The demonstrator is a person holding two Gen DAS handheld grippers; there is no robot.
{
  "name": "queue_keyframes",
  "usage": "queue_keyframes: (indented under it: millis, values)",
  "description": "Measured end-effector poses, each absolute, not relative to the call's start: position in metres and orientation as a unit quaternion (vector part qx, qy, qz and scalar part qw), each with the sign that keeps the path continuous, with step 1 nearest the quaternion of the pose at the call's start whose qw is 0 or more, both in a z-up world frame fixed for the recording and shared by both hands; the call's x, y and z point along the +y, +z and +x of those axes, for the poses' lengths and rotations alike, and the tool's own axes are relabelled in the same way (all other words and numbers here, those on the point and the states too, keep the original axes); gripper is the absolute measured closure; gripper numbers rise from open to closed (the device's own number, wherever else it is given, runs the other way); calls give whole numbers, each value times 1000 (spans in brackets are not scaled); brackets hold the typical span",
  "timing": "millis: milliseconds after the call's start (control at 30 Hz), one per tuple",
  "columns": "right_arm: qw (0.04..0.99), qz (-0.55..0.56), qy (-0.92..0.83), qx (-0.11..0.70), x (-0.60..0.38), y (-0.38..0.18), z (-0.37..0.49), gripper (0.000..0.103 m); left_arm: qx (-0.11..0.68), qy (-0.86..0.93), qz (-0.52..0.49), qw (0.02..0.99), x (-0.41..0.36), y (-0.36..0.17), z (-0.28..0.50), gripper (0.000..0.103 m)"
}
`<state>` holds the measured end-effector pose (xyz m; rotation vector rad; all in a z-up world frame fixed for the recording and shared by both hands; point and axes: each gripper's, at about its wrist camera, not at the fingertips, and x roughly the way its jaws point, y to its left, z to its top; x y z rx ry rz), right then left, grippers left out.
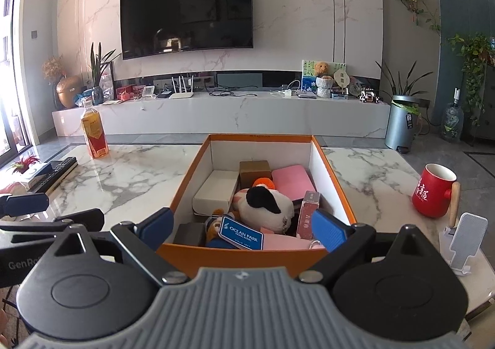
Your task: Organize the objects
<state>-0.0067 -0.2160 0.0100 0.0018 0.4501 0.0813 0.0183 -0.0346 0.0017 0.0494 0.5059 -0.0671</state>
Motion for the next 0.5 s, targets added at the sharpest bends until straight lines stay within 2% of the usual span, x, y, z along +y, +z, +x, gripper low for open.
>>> queue_keyframes:
  millis: [500]
  values:
    - [972, -12, 45, 230, -214, 9, -8, 7, 251, -27, 30, 967, -38, 3, 15, 14]
